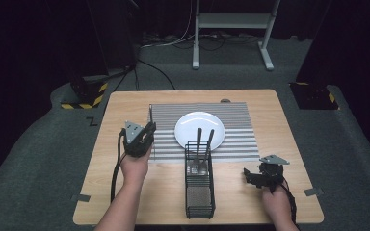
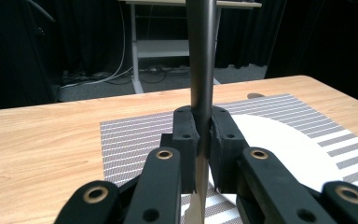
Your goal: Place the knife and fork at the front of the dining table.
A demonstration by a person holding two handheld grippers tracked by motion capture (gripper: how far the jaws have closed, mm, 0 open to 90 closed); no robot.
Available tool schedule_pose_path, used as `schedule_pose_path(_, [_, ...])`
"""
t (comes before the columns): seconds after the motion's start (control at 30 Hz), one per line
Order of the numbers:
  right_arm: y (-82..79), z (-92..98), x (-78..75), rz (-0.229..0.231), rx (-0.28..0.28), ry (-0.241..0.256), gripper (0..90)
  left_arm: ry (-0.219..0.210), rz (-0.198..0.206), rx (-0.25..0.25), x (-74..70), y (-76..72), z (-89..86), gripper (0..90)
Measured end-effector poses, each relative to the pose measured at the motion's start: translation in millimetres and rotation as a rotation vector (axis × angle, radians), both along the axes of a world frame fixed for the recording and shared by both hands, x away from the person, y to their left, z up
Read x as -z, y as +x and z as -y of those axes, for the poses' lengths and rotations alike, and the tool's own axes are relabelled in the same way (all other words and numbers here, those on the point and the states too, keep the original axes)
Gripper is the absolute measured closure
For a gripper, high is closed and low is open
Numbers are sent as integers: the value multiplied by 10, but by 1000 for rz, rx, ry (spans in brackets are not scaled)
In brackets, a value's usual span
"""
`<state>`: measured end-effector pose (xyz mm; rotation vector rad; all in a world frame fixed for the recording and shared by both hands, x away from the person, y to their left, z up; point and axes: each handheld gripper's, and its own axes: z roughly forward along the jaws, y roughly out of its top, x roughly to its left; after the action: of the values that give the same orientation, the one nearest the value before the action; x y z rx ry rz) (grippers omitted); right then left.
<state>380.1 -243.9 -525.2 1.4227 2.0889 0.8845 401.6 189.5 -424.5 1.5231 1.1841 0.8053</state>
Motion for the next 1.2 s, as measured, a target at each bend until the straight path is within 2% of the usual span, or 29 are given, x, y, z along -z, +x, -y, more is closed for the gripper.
schedule_pose_path(0.3, [-4,-2,-1,0,3,0,100,19,-24,-7,42,93,38,817])
schedule_pose_path(0.47, [-7,-3,-1,-1,1,1,100,-21,-50,-16,94,143,13,817])
schedule_pose_path(0.6, [-9,-1,-1,-1,-2,0,100,-14,-65,-15,134,162,32,817])
schedule_pose_path(0.93, [-8,-1,0,0,-2,1,100,-18,-64,-23,171,225,45,818])
schedule_pose_path(1.2, [-8,-1,-1,-1,-2,1,100,-47,-125,-48,237,489,57,821])
